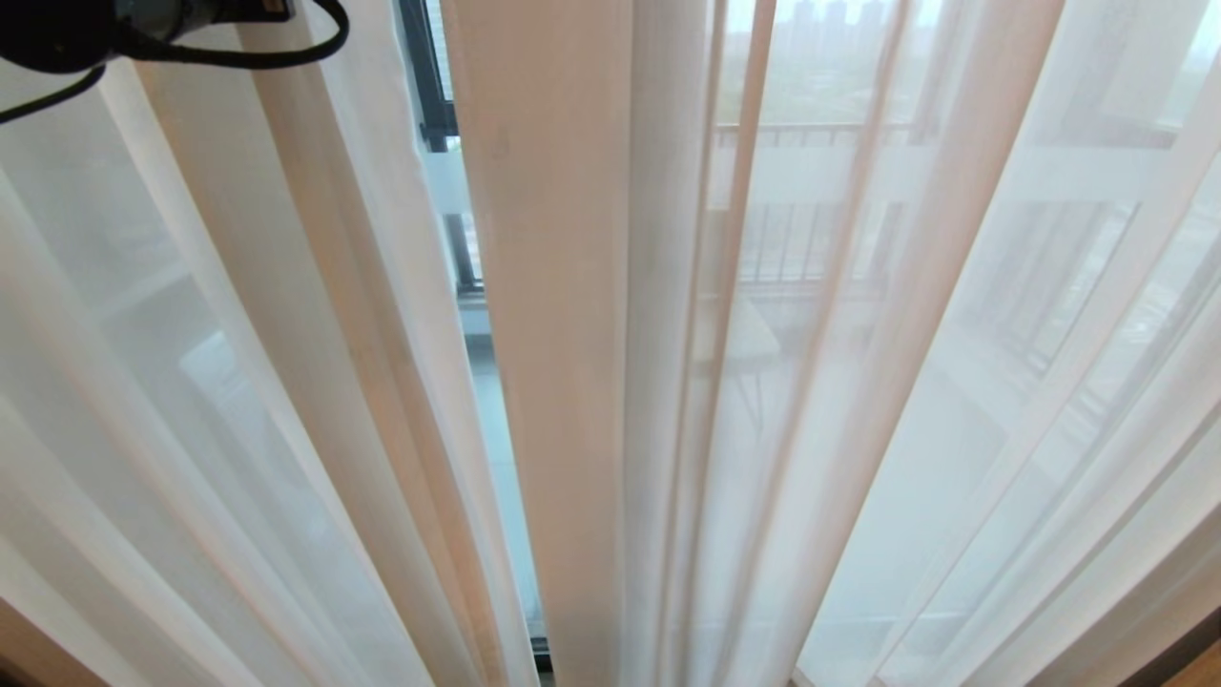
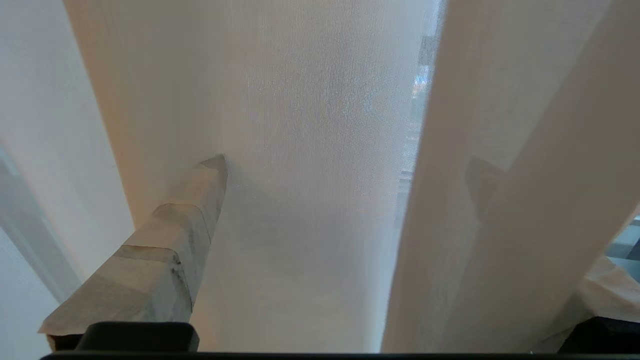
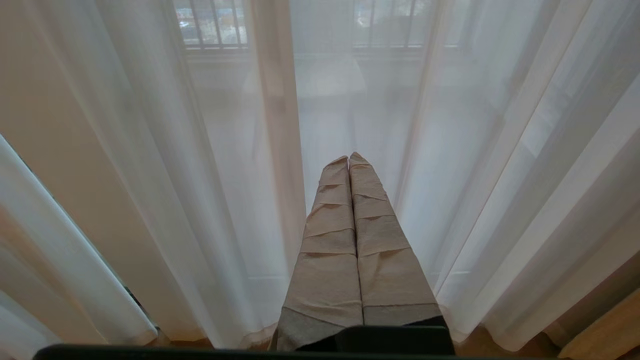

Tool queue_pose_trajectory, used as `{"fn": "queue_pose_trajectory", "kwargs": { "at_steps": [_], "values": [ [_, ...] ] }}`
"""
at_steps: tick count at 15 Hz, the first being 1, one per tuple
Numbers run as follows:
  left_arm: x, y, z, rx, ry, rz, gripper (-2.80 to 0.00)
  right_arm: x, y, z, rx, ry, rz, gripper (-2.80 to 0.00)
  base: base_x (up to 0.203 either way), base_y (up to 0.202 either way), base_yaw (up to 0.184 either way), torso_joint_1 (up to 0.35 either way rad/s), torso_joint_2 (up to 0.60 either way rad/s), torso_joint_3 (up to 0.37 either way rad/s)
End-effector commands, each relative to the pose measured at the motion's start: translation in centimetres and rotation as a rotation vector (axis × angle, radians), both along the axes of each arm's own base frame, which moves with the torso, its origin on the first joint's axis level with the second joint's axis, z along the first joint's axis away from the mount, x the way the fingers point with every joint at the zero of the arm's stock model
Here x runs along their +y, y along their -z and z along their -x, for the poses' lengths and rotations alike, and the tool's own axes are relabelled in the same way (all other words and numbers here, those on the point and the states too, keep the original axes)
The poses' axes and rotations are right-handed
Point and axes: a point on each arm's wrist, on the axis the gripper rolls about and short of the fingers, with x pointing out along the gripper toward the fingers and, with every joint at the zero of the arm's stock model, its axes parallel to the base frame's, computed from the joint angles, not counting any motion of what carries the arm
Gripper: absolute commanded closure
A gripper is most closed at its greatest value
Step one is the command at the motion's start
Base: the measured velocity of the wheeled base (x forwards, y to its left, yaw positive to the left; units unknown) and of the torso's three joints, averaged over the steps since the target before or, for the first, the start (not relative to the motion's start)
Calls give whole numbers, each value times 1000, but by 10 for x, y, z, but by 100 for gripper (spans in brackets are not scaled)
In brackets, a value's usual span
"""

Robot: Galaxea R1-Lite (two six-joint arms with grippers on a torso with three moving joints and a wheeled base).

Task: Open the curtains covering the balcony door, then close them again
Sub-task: Pull the inner curtains open on both sides

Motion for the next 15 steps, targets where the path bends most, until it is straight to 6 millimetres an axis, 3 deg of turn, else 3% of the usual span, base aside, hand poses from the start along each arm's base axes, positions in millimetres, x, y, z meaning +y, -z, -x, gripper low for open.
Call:
{"fn": "queue_pose_trajectory", "kwargs": {
  "at_steps": [1,13,14,15],
  "values": [
    [1,-1,1,-5,11,-3,-280,0,0,0,0,0,0,0,0,0,0,0,0,0],
    [-1,3,-4,1,55,14,-280,0,0,0,0,0,0,0,0,0,0,0,0,0],
    [-2,4,-5,5,56,13,0,0,0,0,0,0,0,0,0,0,0,0,0,0],
    [-2,5,-5,5,56,13,0,0,0,0,0,0,0,0,0,0,0,0,0,0]
  ]
}}
